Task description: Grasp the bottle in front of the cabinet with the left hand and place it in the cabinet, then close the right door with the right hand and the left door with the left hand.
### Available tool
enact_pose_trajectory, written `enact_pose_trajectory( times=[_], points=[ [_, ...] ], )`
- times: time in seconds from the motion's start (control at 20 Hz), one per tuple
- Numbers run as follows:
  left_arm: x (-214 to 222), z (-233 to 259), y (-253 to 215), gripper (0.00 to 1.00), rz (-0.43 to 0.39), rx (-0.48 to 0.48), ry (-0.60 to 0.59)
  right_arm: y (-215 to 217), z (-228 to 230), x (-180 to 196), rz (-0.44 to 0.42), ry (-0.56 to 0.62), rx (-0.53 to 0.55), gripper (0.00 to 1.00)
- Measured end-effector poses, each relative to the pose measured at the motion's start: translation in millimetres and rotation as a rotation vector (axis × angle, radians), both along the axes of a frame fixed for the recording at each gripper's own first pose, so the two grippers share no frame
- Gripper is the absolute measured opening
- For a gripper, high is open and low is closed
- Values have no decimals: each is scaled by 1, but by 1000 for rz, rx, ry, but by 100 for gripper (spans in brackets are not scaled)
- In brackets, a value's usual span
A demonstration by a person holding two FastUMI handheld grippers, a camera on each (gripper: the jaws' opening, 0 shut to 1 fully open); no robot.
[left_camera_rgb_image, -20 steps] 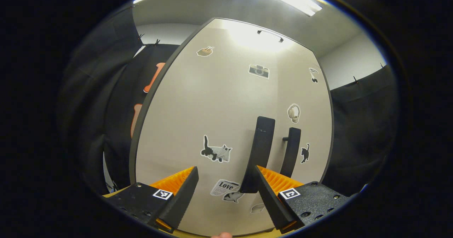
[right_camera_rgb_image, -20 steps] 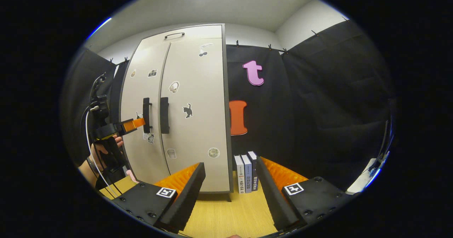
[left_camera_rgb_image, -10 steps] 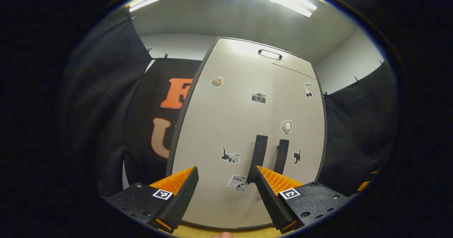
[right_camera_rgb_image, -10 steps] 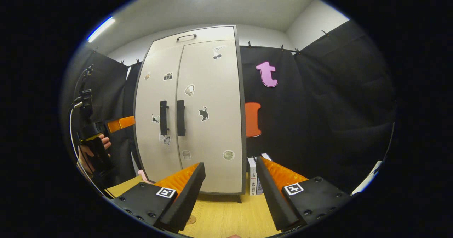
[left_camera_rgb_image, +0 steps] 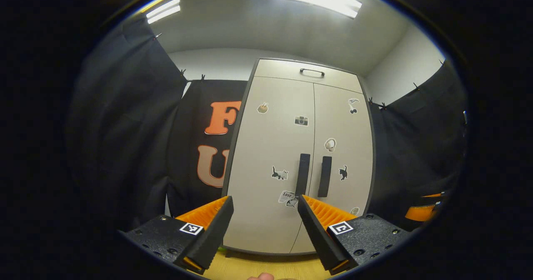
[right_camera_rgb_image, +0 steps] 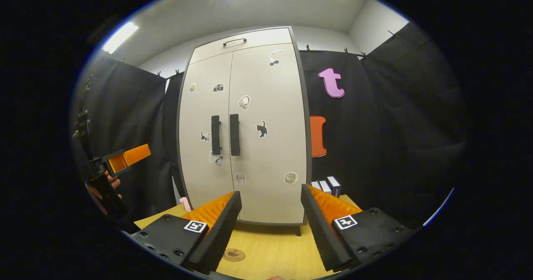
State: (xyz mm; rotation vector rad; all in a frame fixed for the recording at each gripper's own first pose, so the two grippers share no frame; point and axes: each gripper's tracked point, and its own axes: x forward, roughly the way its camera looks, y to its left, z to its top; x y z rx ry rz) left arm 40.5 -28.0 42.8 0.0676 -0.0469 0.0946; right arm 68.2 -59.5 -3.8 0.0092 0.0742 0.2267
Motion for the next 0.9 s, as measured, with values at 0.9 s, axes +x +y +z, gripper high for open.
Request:
enact_pose_trajectory(
  times=[0.9],
  points=[
    [-23,-13,-30,94,-15,-18,-19,-29,-2,-11,-70,-19,8,95]
  ],
)
